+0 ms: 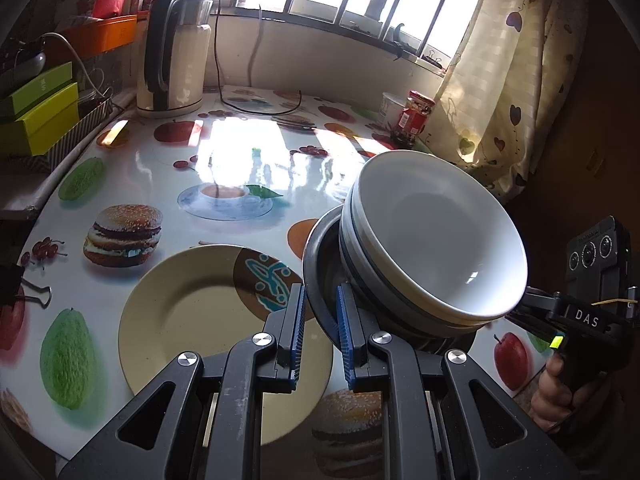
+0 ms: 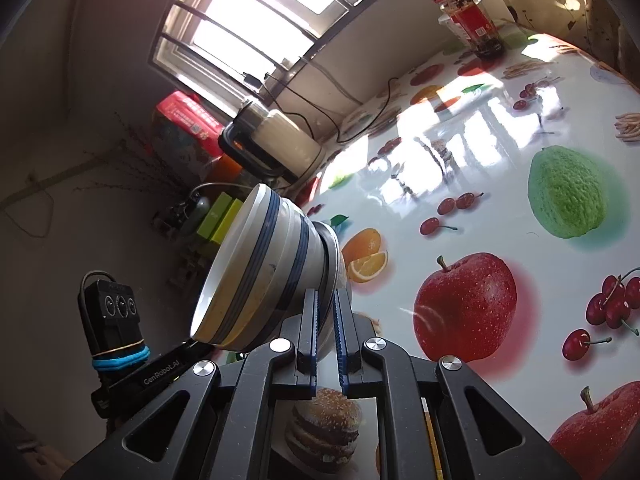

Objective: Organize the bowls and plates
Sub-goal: 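Carry the steel bowl stack over the cream plate stack with both tools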

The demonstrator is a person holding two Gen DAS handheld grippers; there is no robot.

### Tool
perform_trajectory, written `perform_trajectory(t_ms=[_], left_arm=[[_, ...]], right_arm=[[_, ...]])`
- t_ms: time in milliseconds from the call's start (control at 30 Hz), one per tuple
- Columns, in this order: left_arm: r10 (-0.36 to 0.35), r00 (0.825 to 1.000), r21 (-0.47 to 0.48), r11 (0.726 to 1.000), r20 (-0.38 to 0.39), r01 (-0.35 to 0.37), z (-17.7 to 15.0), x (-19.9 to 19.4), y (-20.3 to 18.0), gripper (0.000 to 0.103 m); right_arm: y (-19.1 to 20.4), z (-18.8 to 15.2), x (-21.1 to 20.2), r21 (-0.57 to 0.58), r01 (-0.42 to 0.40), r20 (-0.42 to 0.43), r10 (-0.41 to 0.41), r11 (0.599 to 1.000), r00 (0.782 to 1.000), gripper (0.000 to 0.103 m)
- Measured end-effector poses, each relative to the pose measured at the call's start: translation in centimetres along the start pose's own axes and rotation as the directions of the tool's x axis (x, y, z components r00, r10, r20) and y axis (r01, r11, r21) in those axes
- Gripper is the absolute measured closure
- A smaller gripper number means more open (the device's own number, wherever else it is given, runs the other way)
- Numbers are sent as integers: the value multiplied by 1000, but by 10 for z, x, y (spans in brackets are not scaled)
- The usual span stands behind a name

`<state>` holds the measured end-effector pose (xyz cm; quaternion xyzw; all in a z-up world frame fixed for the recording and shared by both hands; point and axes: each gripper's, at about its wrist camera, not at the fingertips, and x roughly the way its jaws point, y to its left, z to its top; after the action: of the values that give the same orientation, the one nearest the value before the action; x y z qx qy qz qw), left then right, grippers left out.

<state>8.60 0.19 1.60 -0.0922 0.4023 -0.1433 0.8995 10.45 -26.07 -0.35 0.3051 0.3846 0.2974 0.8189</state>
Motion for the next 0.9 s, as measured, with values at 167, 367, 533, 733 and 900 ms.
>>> perform_trajectory(t_ms=[167,367,533,733,900], left_arm=[[20,1000,-15,1000,8,-20,-4,-7,11,86],[42,999,-36,998,15,-42,-7,-14,25,86],[66,998,-50,997,17,-65,-10,-20,37,86],[91,996,-72,993,18,-90,-13,-26,50,86],[111,994,-86,990,18,-109,-17,-30,60,86]], right_arm=[[9,-4,11,-10,-13,-22,13,1000,1000,93],[17,-5,28,-17,-29,-52,28,999,998,93],[23,-8,41,-26,-48,-76,45,999,996,93],[30,-11,55,-34,-65,-110,61,997,992,93],[37,-13,67,-46,-77,-133,71,996,989,93]])
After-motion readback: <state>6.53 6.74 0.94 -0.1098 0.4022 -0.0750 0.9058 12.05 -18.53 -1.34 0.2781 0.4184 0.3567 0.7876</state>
